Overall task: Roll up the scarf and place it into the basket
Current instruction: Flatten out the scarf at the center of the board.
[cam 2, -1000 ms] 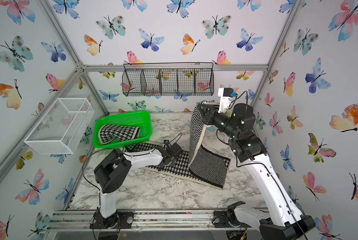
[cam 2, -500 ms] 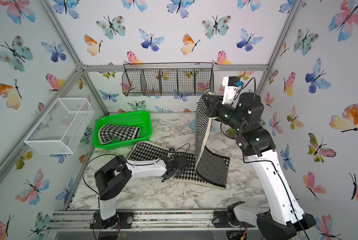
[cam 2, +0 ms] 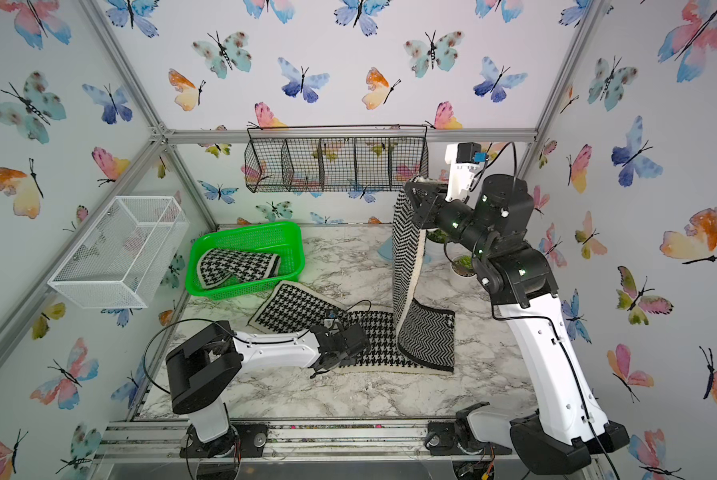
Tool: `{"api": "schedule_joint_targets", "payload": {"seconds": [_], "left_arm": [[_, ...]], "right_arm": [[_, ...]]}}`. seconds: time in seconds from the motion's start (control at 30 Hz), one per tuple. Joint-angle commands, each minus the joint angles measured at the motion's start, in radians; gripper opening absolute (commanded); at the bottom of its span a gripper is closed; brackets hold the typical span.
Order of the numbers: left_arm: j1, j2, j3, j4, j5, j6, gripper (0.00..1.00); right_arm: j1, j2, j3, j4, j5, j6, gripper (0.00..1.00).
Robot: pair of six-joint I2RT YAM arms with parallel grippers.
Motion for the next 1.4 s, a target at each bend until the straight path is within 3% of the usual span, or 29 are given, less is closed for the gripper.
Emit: {"api": "schedule_joint_targets", "payload": {"seconds": [0.0,0.4,0.7,1.07,1.37], "left_arm": [[0.054,0.000,0.036,-0.050,-0.005,0.006,0.94],[0.282,0.059,0.100,-0.024,-0.029,0.156,0.94],[0.523,-0.005,-0.076,0.098,0.038,0.246,0.93],[0.565,-0.189,-0.315,0.212,0.220,0.163,0.93],[0.546,-0.529,-0.450,0.153,0.243,0.069,0.93]], "right_arm": [[0.005,-0.033,-0.081,0.091,-0.063,0.061,0.02],[0.039,-0.115,-0.244,0.164,-0.119,0.118,0.01],[0.077,-0.135,-0.330,0.206,-0.069,0.111,0.02],[0.078,-0.117,-0.346,0.219,-0.057,0.096,0.03],[0.080,-0.100,-0.332,0.170,-0.045,0.049,0.03]]}}
